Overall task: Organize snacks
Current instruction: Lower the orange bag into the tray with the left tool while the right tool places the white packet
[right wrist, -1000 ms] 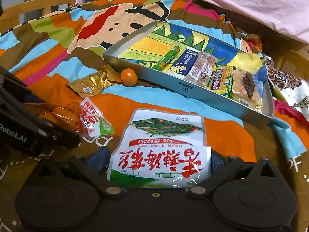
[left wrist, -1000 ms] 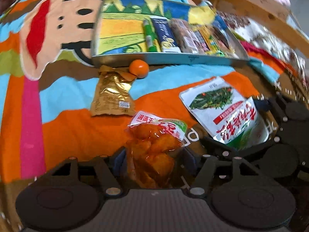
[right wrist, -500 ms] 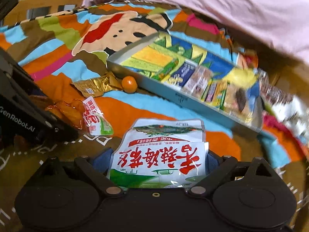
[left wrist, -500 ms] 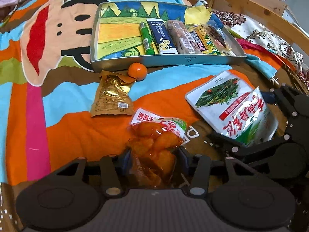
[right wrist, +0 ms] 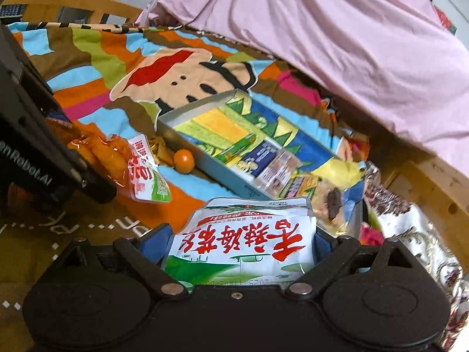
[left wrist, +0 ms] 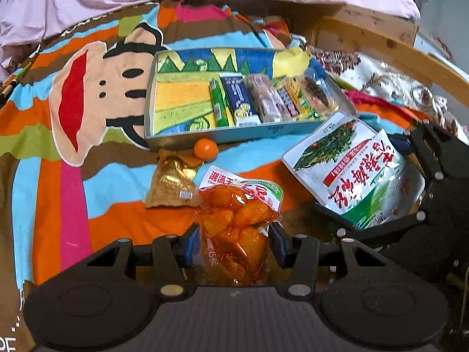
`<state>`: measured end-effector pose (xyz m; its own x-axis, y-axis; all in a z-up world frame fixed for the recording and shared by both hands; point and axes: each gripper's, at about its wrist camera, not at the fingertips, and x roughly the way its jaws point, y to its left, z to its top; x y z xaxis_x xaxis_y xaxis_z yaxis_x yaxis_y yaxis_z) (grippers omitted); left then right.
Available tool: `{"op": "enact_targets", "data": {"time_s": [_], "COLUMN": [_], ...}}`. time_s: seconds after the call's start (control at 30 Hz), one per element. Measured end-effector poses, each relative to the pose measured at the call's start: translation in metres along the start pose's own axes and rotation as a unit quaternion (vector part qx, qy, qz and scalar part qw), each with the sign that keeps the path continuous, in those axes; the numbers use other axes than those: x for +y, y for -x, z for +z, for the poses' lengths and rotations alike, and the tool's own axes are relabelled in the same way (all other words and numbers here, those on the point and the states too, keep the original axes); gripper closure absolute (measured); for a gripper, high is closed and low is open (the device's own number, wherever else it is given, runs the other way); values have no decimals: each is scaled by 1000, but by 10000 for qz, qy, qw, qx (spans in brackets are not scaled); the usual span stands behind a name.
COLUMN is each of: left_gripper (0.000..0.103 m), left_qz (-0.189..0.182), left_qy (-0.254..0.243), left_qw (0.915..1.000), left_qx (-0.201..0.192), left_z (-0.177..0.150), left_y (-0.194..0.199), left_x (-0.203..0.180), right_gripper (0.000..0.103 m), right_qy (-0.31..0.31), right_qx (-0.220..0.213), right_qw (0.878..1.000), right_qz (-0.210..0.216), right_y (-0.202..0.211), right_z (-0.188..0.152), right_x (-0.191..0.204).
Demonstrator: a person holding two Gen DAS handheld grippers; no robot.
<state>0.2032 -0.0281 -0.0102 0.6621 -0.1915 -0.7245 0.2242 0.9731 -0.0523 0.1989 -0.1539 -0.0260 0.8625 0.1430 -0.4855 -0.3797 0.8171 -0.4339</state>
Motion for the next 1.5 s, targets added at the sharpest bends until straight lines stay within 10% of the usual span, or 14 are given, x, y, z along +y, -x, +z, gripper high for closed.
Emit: {"op": "enact_targets", "data": {"time_s": [0.73, 1.5], "left_gripper": [50, 48], "left_qz": [8, 205], "left_qy": [1176, 1411], "left_qw": [9784, 9812], "left_qx": [-1701, -1303], "left_z": [125, 168], "left_y": [-69, -199], "left_x": [23, 0], "right_gripper": [8, 7], "right_qy": [-878, -2148], "right_qx": [-1174, -398], "right_qw": [9878, 9757], "right_qz": [-533, 140], "right_y": [-99, -197], "right_z": [52, 11], "right_x": [-124, -174]}}
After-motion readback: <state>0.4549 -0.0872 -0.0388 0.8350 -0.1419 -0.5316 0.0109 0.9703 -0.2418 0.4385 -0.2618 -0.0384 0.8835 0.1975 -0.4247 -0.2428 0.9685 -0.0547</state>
